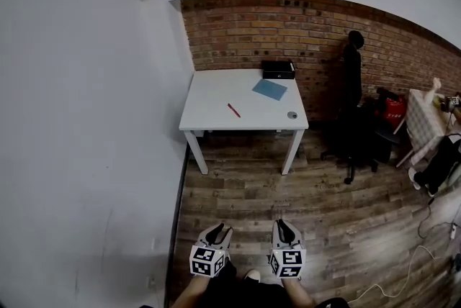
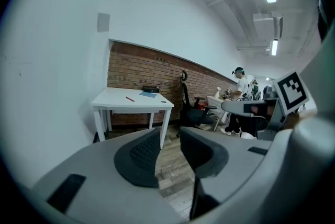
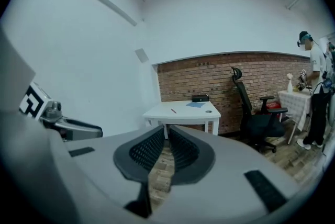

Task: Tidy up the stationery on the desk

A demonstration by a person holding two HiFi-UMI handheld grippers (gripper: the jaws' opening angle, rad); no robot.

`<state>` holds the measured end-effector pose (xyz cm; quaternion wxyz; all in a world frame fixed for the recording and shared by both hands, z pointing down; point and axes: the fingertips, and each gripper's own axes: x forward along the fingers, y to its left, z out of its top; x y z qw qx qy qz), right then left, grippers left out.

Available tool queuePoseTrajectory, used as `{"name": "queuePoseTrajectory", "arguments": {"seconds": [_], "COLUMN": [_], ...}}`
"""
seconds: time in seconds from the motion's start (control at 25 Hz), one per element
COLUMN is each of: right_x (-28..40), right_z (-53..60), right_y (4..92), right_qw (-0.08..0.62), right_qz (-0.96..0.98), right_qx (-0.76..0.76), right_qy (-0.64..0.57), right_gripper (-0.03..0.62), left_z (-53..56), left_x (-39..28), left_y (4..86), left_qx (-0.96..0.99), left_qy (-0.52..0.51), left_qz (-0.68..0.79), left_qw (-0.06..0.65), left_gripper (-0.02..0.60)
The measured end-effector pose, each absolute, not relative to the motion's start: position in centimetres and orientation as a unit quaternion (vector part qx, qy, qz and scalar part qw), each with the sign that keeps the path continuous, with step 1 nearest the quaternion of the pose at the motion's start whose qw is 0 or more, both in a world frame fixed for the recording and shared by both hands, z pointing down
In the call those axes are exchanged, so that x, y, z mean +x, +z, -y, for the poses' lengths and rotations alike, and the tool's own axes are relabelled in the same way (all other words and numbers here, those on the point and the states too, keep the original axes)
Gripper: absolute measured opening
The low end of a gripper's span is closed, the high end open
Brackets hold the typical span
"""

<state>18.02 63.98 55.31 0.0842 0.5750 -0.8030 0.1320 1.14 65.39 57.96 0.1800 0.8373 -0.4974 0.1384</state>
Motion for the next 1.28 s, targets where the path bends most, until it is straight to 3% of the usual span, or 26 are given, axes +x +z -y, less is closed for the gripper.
{"name": "queuePoseTrajectory", "arguments": {"seconds": [0.64,1.28], "right_x": [17.9,16.9], "right_z": [-65.0,-57.6], "right_y": [55.4,55.9], "right_qw": [0.076,0.089], "right_qz": [0.807,0.803], "right_qx": [0.566,0.571], "right_qy": [0.147,0.143], "right_gripper": [0.025,0.025], "left_z": [-66.2,-57.6], "left_x": [1.9,2.7], "left_y": [57.8,58.9], "left_qx": [0.835,0.849], "left_qy": [0.134,0.133], "left_qz": [0.501,0.475], "left_qw": [0.182,0.187], "left_gripper": [0.131,0.132]}}
